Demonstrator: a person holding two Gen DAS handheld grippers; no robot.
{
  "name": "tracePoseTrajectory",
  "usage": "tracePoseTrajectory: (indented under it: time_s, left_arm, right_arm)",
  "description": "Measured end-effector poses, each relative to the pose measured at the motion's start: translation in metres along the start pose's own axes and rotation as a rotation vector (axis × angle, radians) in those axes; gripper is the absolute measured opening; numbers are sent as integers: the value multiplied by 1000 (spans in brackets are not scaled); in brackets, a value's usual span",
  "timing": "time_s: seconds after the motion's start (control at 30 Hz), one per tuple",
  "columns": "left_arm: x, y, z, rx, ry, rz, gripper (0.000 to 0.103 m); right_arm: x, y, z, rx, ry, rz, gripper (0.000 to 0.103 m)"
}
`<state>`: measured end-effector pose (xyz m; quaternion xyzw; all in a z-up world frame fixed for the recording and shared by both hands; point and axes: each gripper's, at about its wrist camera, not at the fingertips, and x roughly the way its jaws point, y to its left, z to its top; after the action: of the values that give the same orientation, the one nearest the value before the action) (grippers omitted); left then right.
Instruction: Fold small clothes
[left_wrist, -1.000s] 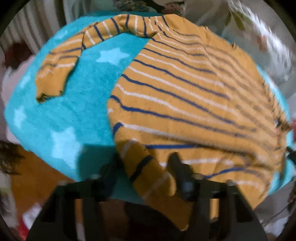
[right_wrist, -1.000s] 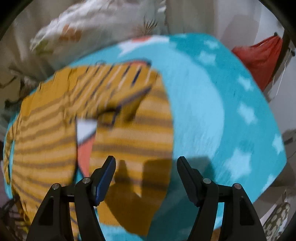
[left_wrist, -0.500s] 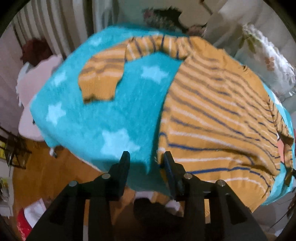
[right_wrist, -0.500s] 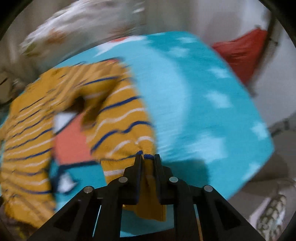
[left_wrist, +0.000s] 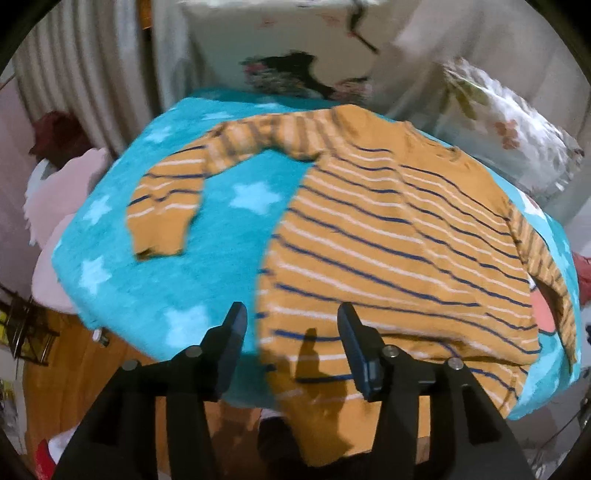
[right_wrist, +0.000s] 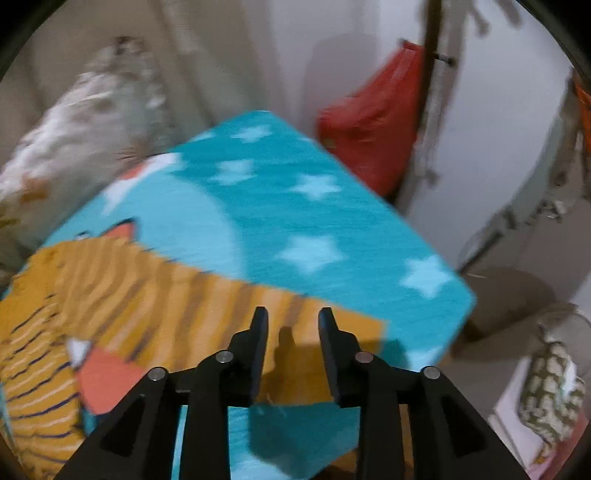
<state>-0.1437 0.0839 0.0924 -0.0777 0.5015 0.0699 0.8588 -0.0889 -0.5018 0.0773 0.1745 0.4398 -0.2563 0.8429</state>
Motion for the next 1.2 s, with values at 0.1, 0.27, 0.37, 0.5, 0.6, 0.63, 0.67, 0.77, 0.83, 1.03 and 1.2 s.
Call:
tracePoseTrajectory:
  time_s: [0.1,0.27,0.37,0.5,0.6,0.63,0.67,0.77,0.83,1.03,1.2]
  left_arm:
    - [4,-30,6,54,-1,-30,53]
    - [8,-79,24,156,-31,-65,59]
    - [7,-100,34,179,-42,-78,59]
    - [3,-108,36,142,-60,-88,69]
    - [3,-108,29,151,-73,-61,69]
    - [6,-107,26,157,-69,-52,69]
    - [9,-104,26,158,-61,-49,69]
    - [19,-94,26,150,-26,-55,69]
    - [24,-86,32,143,-16,-60,69]
    - [31,-77,50,166,-34,-60,69]
    - [41,-74,63,217,-32,-66,69]
  right_arm:
    - [-7,54,-11,-89,6,78,44]
    - [-6,142,-33,-245,51,205,54]
    - [-9,196,-46,-293,85,297,54]
    - [-24,238,-69,-343,75,351,62]
    - [-26,253,-83,-391,64,339,64]
    - [-24,257,-88,-402,66,328,64]
    - [-23,258,-90,-401,72,324,64]
    - [-15,262,-94,-378,98,307,64]
    - [-14,266,-96,-360,103,288,64]
    - [-16,291,-102,-358,90,254,67]
    - [-13,309,-108,-358,98,238,69]
